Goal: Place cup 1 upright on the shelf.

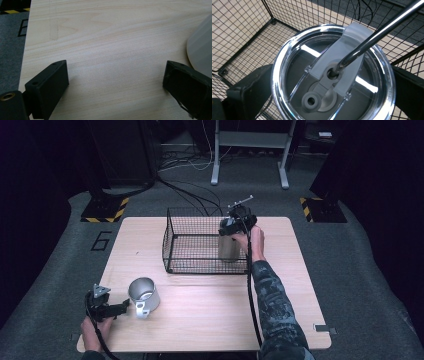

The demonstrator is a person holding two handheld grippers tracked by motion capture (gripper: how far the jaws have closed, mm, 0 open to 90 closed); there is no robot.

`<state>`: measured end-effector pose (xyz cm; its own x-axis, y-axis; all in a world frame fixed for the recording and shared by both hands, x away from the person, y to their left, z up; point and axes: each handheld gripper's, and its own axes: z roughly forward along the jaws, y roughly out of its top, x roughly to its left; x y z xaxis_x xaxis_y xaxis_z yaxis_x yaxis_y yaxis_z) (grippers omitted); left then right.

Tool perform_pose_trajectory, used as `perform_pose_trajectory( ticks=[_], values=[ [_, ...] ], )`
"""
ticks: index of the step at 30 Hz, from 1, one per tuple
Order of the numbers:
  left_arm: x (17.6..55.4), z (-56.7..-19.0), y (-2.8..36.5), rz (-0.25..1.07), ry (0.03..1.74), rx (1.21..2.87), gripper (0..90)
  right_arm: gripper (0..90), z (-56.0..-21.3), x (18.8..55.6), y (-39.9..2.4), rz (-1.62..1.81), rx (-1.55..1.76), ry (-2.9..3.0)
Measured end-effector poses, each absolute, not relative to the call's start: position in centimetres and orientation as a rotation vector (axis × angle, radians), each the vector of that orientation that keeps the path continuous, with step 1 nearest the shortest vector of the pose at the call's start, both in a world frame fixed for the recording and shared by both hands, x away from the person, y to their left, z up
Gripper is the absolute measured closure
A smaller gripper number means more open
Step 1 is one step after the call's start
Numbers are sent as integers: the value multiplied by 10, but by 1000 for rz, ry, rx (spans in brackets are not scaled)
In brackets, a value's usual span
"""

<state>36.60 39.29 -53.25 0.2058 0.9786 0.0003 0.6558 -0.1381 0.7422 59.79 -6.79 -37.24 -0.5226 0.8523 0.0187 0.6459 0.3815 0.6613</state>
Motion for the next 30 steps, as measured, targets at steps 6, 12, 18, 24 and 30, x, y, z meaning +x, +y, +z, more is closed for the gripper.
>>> perform_pose_trajectory(
  ticks=[6,12,18,24,30],
  values=[
    [366,-532,393,674,1515,1876,62,0,-358,590,-74,956,1262,2286],
    [366,-533,393,674,1516,1868,62,0,-346,583,-77,962,1247,2287],
    [366,-532,393,674,1515,1876,62,0,-332,567,-84,1020,1221,2282],
    [366,-532,393,673,1514,1879,62,0,-321,545,-91,1076,1154,2279],
    [366,-532,393,674,1514,1882,62,0,-315,524,-100,1097,1134,2277]
  ],
)
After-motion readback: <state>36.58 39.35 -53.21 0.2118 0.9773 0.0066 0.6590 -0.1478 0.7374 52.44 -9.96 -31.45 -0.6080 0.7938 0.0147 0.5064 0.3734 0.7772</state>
